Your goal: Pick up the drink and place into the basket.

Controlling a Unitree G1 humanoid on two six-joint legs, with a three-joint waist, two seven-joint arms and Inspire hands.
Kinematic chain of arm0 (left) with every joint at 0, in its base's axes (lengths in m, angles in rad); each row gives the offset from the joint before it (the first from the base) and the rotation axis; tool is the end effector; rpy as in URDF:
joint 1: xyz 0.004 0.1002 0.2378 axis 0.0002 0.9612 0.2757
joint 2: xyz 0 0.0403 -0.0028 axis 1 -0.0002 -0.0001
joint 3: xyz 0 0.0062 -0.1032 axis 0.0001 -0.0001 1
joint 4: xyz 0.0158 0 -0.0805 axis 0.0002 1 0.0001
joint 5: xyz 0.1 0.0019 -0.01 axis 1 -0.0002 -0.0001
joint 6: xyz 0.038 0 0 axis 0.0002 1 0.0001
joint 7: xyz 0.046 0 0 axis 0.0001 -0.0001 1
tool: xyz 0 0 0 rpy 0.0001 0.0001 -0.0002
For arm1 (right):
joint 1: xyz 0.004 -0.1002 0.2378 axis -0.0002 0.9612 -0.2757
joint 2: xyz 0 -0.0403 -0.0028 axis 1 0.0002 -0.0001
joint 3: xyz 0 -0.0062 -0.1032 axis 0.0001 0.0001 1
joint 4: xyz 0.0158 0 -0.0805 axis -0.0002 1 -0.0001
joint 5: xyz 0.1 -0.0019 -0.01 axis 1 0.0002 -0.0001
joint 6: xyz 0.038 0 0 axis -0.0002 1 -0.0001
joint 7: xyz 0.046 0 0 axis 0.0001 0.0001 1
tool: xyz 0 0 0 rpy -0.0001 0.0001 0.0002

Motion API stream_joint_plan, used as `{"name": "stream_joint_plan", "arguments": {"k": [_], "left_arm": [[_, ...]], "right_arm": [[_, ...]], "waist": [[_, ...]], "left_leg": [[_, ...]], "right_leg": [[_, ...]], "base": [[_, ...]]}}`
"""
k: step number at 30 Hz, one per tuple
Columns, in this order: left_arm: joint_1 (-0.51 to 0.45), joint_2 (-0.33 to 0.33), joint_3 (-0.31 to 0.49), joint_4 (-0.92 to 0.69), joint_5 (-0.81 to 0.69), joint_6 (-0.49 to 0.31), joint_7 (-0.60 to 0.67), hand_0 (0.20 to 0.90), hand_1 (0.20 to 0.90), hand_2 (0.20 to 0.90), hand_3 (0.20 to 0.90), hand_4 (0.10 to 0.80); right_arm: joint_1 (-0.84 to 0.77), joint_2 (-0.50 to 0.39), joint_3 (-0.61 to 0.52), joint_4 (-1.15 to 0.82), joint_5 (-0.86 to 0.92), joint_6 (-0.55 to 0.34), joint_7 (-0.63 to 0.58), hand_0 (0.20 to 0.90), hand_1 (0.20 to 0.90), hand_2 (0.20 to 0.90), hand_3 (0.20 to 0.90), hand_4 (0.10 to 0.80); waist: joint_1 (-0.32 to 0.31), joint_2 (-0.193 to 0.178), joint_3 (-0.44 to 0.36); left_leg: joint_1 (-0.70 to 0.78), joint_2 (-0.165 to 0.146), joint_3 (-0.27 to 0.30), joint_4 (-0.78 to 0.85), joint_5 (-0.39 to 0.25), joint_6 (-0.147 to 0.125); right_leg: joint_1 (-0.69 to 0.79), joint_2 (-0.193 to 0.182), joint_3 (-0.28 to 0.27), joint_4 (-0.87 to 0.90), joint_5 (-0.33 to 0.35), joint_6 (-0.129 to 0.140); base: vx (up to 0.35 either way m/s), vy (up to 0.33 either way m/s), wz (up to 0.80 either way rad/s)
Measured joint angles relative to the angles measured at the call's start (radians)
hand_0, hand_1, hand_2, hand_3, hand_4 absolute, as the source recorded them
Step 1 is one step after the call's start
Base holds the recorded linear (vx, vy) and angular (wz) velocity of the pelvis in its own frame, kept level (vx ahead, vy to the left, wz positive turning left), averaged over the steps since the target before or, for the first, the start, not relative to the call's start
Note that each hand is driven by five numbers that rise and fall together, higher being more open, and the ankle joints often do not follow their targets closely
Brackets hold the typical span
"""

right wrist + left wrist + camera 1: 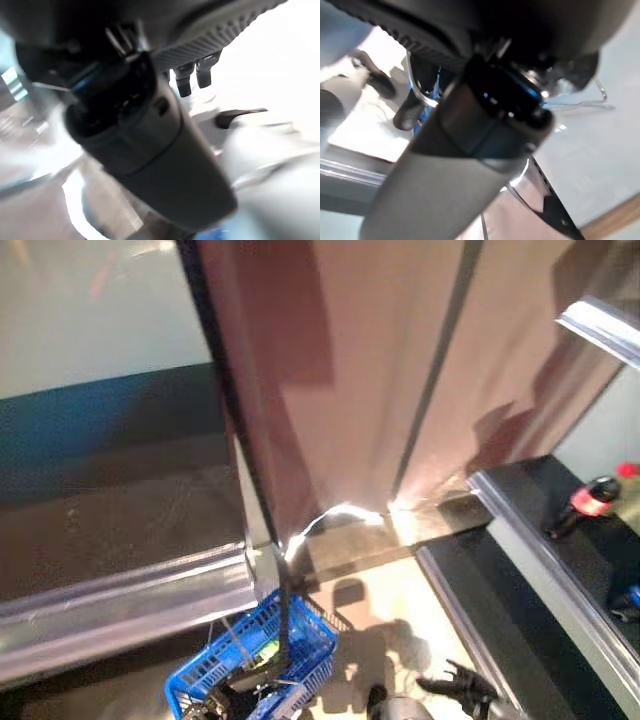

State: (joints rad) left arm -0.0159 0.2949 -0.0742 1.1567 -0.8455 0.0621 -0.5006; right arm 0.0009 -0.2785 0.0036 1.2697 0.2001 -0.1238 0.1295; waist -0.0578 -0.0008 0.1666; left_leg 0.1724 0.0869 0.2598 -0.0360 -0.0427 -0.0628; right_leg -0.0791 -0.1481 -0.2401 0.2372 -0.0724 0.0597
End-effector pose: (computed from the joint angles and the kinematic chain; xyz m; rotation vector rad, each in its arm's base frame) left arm 0.0886 0.2440 -0.1052 -0.7044 0.9025 0.1110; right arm 0.0697 -0.2483 -0.1091 -0.0151 1.1131 -0.1738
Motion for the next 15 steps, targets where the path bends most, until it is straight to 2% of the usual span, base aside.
{"name": "stream_joint_plan", "arguments": {"k": [2, 4, 9, 15], "left_arm": [[-0.026, -0.016, 0.009, 0.029, -0.003, 0.003, 0.008, 0.3, 0.3, 0.3, 0.2, 0.1], [-0.04, -0.024, 0.009, 0.045, -0.001, 0.003, 0.009, 0.3, 0.3, 0.3, 0.2, 0.1], [-0.021, -0.063, 0.007, 0.046, 0.002, 0.001, -0.002, 0.3, 0.3, 0.3, 0.2, 0.1], [-0.007, -0.067, 0.008, 0.055, 0.001, 0.001, -0.01, 0.3, 0.3, 0.3, 0.2, 0.1]], "right_arm": [[-0.007, -0.009, 0.0, -0.005, -0.002, -0.007, -0.001, 0.9, 0.9, 0.9, 0.9, 0.8], [-0.01, -0.016, 0.007, -0.005, -0.004, -0.006, -0.001, 0.9, 0.9, 0.9, 0.9, 0.8], [-0.02, -0.04, 0.023, -0.004, -0.01, 0.0, -0.001, 0.9, 0.9, 0.9, 0.9, 0.8], [-0.014, -0.044, 0.023, -0.002, -0.015, 0.001, -0.001, 0.9, 0.9, 0.9, 0.9, 0.8]], "waist": [[-0.026, 0.025, 0.009], [-0.029, 0.033, 0.006], [-0.011, 0.047, 0.0], [0.002, 0.05, -0.002]], "left_leg": [[0.02, 0.005, -0.038, 0.0, -0.001, 0.002], [0.033, 0.009, -0.059, 0.002, -0.006, 0.009], [0.035, 0.014, -0.077, 0.006, -0.012, 0.004], [0.031, 0.016, -0.08, 0.022, -0.019, 0.01]], "right_leg": [[0.036, 0.012, 0.003, -0.041, 0.021, 0.001], [0.058, 0.018, 0.003, -0.057, 0.022, 0.001], [0.063, 0.025, 0.004, -0.064, 0.021, -0.003], [0.059, 0.021, 0.003, -0.042, 0.012, -0.012]], "base": [[0.046, -0.026, -0.2], [0.029, -0.017, 0.03], [0.005, -0.002, 0.01], [-0.012, -0.041, 0.0]]}}
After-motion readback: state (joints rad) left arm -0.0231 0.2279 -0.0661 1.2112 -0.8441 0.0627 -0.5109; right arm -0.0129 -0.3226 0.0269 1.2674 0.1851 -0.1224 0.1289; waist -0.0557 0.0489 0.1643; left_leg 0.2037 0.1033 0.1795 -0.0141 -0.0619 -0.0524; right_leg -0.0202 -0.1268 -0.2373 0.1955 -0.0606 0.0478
